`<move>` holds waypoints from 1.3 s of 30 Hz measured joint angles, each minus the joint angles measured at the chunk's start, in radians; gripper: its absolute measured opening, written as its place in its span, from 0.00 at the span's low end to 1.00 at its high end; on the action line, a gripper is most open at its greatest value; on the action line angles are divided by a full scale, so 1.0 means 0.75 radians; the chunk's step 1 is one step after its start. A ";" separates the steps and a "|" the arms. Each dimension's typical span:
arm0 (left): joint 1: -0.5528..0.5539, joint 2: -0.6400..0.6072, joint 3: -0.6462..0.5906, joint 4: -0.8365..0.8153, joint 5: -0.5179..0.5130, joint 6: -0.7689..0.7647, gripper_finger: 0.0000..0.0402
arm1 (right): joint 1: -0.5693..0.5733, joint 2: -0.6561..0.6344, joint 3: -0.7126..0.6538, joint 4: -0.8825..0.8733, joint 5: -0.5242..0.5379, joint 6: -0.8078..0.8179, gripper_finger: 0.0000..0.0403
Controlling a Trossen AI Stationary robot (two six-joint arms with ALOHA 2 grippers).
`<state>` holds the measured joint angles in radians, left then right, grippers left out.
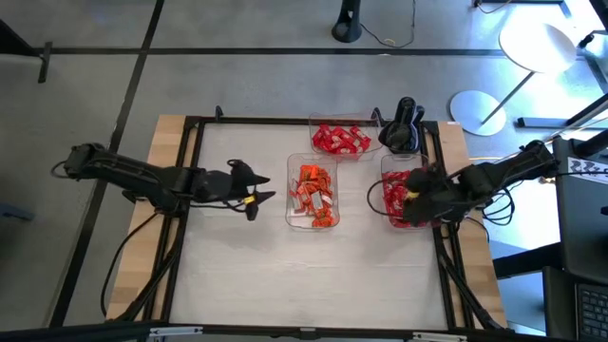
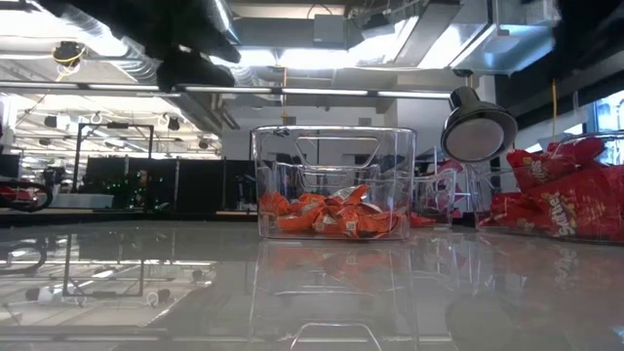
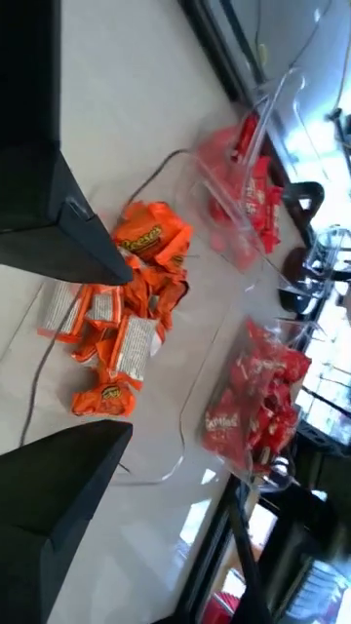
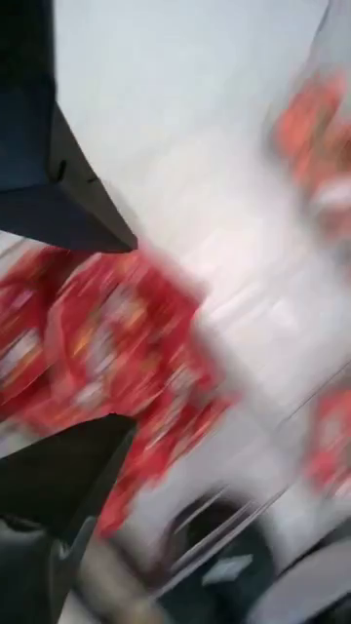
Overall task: Sort candy
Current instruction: Return to Home Position
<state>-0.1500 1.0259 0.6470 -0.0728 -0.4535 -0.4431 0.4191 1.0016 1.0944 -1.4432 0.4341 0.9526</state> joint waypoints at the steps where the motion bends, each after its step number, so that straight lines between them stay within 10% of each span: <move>1: 0.000 -0.030 -0.015 0.003 0.000 0.017 0.56 | 0.000 0.000 0.001 0.076 0.003 -0.058 0.69; 14: 0.002 -0.625 -0.425 0.164 0.195 0.200 0.11 | -0.230 -0.166 -0.344 1.307 -0.353 -0.949 0.04; 19: 0.033 -0.779 -0.521 0.193 0.177 0.291 0.01 | -0.378 -0.247 -0.519 1.697 -0.638 -1.003 0.08; 39: 0.078 -0.900 -0.577 0.165 0.181 0.364 0.04 | -0.466 -0.371 -0.867 2.067 -0.650 -1.110 0.10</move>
<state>-0.0917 0.3510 0.2144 0.0510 -0.3175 -0.1698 0.0698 0.7233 0.4442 0.1070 -0.0536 0.1203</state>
